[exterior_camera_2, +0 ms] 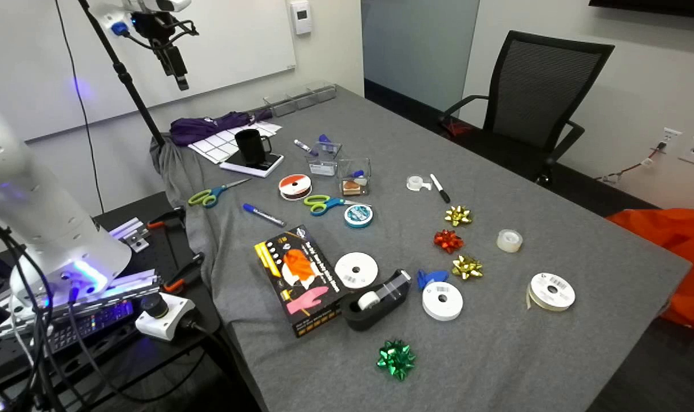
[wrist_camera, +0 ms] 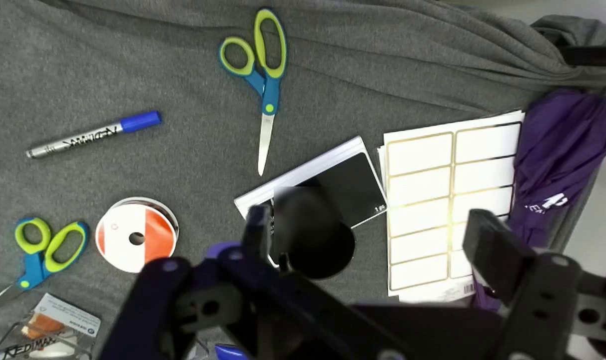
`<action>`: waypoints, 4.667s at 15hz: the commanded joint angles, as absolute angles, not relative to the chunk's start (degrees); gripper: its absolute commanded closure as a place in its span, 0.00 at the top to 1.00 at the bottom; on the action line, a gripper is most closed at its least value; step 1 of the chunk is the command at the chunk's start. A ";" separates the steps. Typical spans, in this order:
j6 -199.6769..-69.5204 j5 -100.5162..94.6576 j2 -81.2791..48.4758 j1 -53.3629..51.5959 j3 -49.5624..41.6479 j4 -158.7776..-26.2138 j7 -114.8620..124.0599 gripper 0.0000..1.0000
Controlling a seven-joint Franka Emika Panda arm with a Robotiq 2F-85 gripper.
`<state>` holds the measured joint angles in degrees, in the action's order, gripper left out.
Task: Put the marker in the left tray
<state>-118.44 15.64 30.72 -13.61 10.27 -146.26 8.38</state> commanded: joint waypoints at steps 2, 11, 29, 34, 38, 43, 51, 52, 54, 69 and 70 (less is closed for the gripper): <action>-120.17 19.49 28.30 -10.75 9.03 -148.23 14.46 1.00; -128.69 21.69 19.73 -2.87 6.73 -151.29 28.39 1.00; -132.61 11.58 4.20 4.11 -2.46 -144.46 29.04 1.00; -132.76 16.23 -1.81 4.45 -3.57 -143.14 26.22 1.00; -133.53 19.47 -6.64 4.48 -4.17 -142.47 24.57 1.00; -134.83 23.02 -13.10 4.75 -4.46 -140.38 21.79 1.00; -135.14 25.63 -21.98 5.56 -3.87 -137.14 18.45 1.00; -135.09 25.91 -22.71 5.62 -3.83 -136.93 18.05 1.00; -135.16 26.09 -24.02 5.67 -3.87 -136.52 17.56 1.00; -136.29 25.88 -29.07 5.63 -3.70 -134.04 17.08 0.23; -136.29 25.90 -29.07 5.64 -3.68 -133.98 17.06 0.17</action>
<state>-135.39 24.63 -27.73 4.49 -4.41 -134.76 18.77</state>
